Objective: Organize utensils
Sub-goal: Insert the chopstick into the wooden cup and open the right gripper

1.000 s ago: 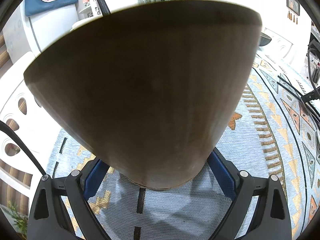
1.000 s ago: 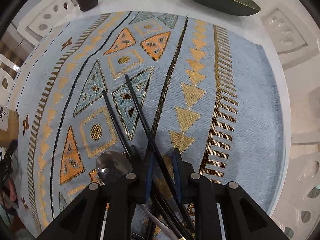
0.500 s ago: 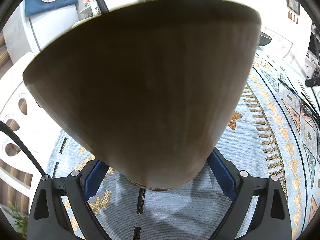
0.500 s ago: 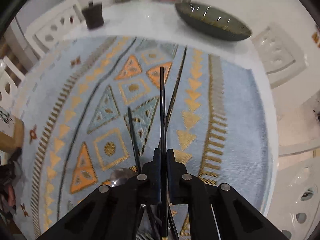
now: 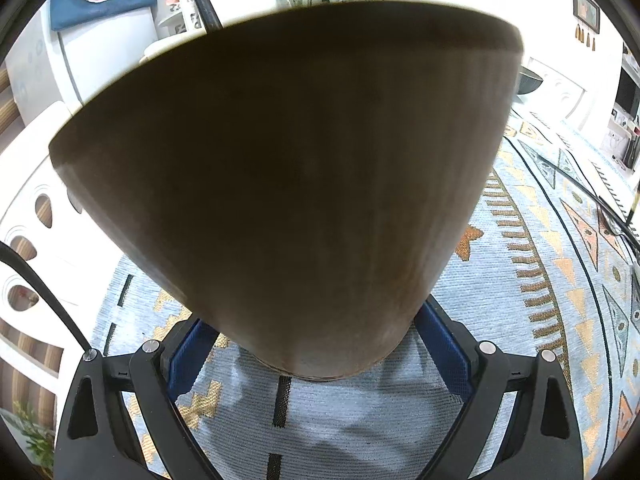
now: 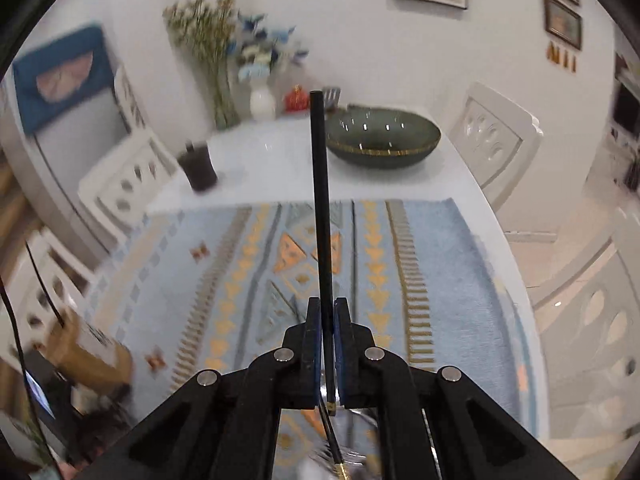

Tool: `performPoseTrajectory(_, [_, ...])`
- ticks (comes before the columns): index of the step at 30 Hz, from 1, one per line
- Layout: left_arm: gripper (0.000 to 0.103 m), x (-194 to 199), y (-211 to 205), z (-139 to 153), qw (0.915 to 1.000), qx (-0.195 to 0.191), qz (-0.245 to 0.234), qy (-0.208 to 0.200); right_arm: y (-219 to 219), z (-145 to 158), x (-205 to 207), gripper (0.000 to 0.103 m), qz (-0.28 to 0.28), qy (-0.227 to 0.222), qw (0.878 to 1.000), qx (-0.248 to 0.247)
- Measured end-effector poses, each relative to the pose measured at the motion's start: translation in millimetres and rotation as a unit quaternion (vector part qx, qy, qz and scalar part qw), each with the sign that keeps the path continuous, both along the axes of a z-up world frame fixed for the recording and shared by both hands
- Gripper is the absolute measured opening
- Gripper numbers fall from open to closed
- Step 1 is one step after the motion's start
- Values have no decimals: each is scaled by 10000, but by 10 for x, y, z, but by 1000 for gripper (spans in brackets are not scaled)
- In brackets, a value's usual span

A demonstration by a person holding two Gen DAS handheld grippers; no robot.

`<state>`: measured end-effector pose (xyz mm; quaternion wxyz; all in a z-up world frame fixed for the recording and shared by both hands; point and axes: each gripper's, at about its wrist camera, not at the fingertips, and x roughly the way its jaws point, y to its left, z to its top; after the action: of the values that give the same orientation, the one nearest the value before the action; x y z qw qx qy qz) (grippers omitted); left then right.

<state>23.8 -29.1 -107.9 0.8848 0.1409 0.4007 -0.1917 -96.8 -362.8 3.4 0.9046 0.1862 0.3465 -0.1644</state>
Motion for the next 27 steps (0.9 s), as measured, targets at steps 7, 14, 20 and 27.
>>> performPoseTrajectory(7, [94,14,36,10,10000,-45,-6,11,339,491,175,5,127,-959,9940,516])
performPoseTrajectory(14, [94,15,83,31,10000,-73,-15,2,989,964,444,5,696,-1578,9819,780])
performPoseTrajectory(20, [94,-10,151,66,9999,-146,-20,-60,1611,1011,780,5,1302,-1530,9759,854])
performPoseTrajectory(27, [93,-88,256,34,9998,-198,-31,-81,2162,774,1026,5,1796,-1095,9756,627])
